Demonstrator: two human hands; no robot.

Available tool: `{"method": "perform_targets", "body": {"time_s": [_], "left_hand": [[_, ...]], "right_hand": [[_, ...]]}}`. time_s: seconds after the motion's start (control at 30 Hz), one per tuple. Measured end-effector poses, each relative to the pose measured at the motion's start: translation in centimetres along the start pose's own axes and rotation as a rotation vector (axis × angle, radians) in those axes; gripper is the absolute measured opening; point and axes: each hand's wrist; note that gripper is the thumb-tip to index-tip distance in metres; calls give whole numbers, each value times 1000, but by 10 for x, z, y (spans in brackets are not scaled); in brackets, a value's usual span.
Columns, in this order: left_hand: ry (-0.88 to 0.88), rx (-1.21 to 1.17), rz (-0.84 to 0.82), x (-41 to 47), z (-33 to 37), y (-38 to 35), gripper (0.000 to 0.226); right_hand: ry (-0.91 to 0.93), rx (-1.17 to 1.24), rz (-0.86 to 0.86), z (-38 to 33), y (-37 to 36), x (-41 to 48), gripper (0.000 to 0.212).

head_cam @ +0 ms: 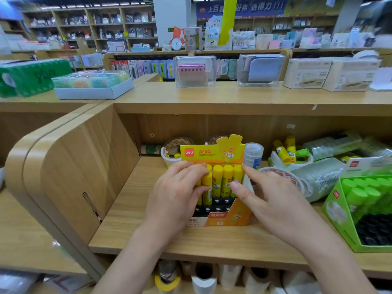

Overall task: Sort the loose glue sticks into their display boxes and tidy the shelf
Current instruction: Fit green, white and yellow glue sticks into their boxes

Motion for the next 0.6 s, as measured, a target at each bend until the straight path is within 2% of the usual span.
{"method": "perform_targets", "body": {"time_s": [0.1,0.2,0.3,0.37,0.4,0.47,0.6], "left_hand": [[32,30,2,-5,-14,11,42],[112,81,-7,-10,-30,23,44],[262,105,-14,-10,-39,38,36],[363,62,-25,-10,-43,46,29],[401,22,-52,-10,-43,49,34],[402,-56,-99,-13,-44,52,45],[393,-206,-96,-24,-42,60,49]], "right_hand": [[15,158,-67,-12,-11,-2,50],[30,204,-130,-26,-31,-1,77],[46,217,-130,-42,-54,0,83],[79,239,-111,-52,-68,2,79],[87,248,-105,-56,-73,4,77],[89,272,-108,-59,-81,7,78],[84,312,-116,-56,-88,11,81]]}}
Point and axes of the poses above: each hand's wrist, its own x-axis towards the middle knuckle, its own y-axis out of the back of the hand, z = x × y, and after that the axes turned 11 degrees about z, right-handed
